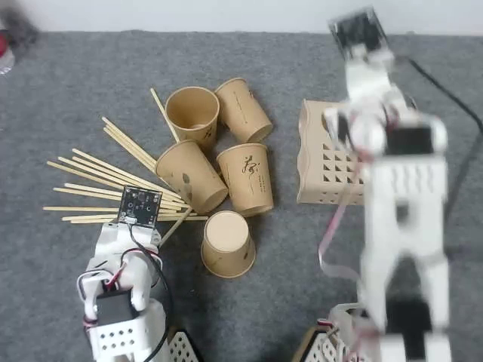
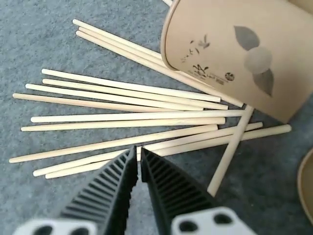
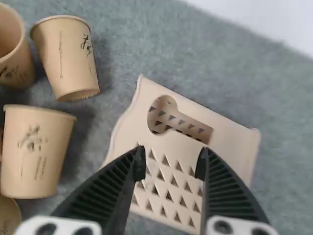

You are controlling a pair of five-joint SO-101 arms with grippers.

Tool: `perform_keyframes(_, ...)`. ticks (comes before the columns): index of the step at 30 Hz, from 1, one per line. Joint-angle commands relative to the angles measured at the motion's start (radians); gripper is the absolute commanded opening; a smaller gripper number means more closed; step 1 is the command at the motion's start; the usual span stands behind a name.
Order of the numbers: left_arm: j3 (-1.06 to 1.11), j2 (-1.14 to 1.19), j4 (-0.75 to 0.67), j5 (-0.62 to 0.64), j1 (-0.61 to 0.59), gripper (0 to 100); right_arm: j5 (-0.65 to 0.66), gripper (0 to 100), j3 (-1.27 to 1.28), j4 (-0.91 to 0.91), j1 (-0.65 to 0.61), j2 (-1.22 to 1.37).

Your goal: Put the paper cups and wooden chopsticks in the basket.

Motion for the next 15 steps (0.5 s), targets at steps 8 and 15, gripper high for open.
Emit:
perform_keyframes(8,-0.013,-0.014,0.002,-0.012,-0.005,1,-0.029,17.7,-0.858,0.265,-0.087,0.717)
perform_keyframes(15,-0.012,-0.014,0.002,-0.015,0.023,1,-0.026,17.7,-1.105,0.332,-0.067,1.021)
